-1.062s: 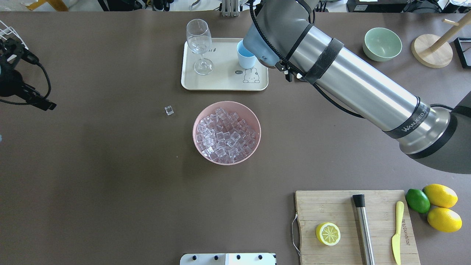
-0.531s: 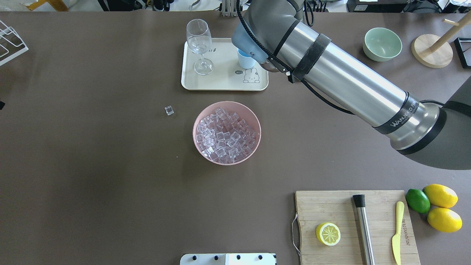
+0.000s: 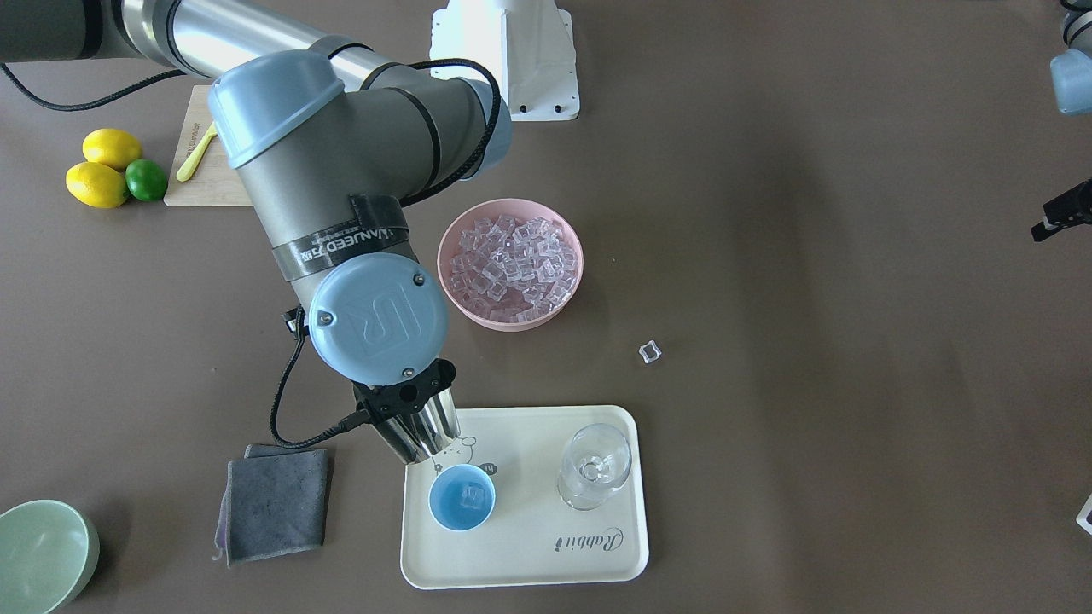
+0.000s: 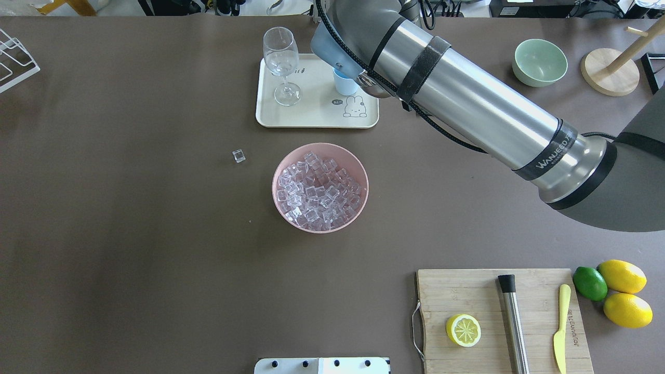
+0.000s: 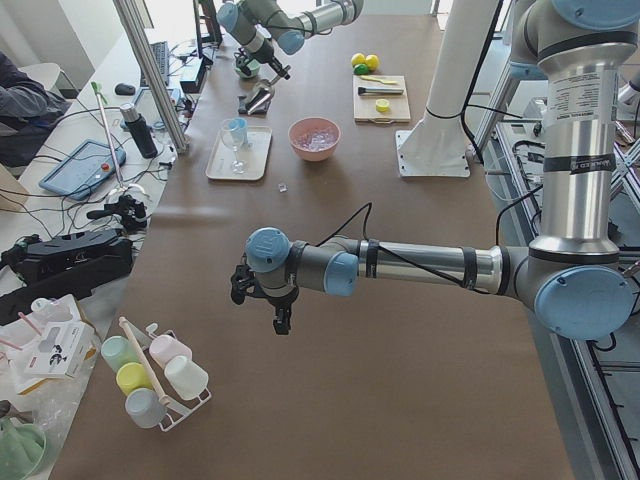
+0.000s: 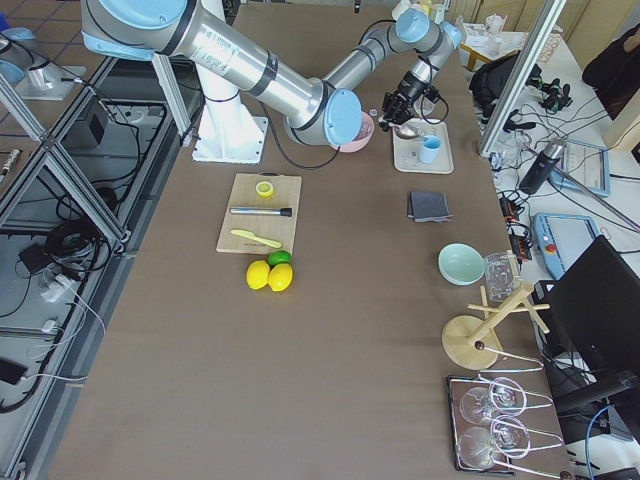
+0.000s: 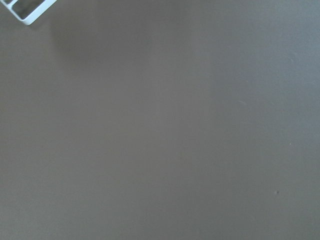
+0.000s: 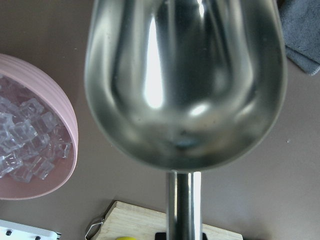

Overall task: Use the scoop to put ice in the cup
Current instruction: 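Carry the empty scoop back toward its spot with the right gripper, then lower the scoop onto the table and open the right gripper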

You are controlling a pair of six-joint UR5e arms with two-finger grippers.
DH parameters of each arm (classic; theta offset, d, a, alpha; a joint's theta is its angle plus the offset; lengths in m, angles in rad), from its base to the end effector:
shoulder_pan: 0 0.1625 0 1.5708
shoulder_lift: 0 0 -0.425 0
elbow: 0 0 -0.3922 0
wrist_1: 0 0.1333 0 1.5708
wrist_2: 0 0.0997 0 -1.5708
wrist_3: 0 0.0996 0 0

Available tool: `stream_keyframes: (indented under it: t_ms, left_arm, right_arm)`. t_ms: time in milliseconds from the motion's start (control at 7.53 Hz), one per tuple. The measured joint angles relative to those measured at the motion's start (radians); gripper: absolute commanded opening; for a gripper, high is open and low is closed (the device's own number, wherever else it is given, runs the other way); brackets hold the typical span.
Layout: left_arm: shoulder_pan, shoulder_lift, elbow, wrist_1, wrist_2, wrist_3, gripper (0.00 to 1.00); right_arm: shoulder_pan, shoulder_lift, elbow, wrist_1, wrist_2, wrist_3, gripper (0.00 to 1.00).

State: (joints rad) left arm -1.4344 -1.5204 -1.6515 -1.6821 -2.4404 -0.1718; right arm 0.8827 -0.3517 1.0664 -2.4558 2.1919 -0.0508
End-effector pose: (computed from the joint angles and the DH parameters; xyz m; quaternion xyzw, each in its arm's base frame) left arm 0.0084 -0.4817 0.6246 -0.0011 0.4250 0.0138 0.9051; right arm -0.4370 -0.6502 0.1486 -0.1723 -0.2638 -0.3183 0.8941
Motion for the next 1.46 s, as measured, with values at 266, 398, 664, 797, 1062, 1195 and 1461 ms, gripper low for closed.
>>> stream_keyframes:
  t_ms: [266, 398, 664, 797, 1062, 1195, 1461]
  left_arm:
    - [-0.066, 0.025, -0.009, 0.038, -0.019, 0.0, 0.98]
    - [-0.081, 0.036, -0.018, 0.04, -0.023, 0.001, 0.98]
    - [-0.084, 0.042, -0.015, 0.044, -0.023, -0.001, 0.98]
    - [-0.085, 0.044, -0.01, 0.045, -0.023, -0.001, 0.98]
    - [-0.086, 0.045, -0.005, 0.045, -0.023, -0.002, 0.98]
    - [-0.086, 0.045, 0.0, 0.045, -0.02, -0.002, 0.98]
    - [-0.091, 0.047, 0.013, 0.045, -0.019, -0.001, 0.98]
  right_arm:
    - [0.005, -0.047, 0.073, 0.006, -0.005, -0.025, 0.0]
    - [0.019, -0.098, 0.148, 0.008, -0.004, -0.022, 0.0]
    - [0.051, -0.24, 0.347, 0.01, -0.013, 0.038, 0.0]
    - [0.057, -0.341, 0.472, 0.009, -0.031, 0.083, 0.0]
    - [0.064, -0.526, 0.662, 0.012, -0.051, 0.181, 0.0]
    - [0.069, -0.603, 0.703, 0.045, -0.052, 0.226, 0.0]
    - [0.072, -0.756, 0.725, 0.226, -0.045, 0.358, 0.0]
